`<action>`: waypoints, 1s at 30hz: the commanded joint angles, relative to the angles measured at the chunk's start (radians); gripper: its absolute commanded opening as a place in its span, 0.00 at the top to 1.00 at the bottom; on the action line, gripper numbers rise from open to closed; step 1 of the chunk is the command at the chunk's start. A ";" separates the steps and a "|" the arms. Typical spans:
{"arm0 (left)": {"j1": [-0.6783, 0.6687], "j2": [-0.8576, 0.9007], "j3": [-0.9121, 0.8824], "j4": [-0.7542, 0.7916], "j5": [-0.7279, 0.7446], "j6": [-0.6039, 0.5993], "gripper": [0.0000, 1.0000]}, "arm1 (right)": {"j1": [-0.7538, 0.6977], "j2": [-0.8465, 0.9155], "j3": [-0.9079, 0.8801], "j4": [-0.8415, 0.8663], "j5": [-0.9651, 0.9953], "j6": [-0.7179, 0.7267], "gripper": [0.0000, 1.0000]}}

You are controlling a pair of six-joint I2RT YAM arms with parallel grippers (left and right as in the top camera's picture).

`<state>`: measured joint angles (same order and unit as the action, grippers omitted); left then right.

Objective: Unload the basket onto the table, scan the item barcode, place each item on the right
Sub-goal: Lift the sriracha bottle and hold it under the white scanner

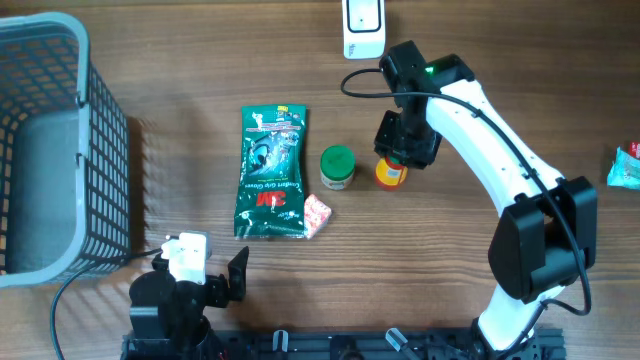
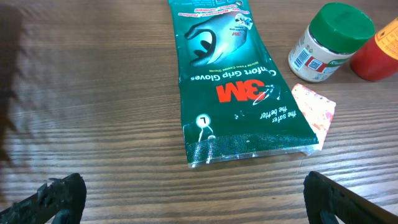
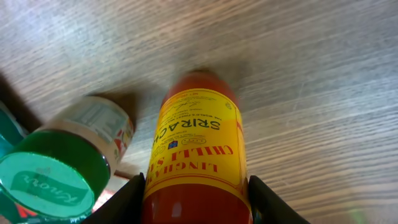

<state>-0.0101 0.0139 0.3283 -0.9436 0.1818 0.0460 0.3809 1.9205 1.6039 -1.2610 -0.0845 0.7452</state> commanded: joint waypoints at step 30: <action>0.006 -0.007 -0.001 -0.001 0.012 -0.006 0.00 | -0.104 0.013 0.146 -0.348 -0.544 -0.411 0.73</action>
<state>-0.0101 0.0139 0.3283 -0.9436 0.1818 0.0460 0.2867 1.9331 1.7290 -1.5997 -0.5846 0.3973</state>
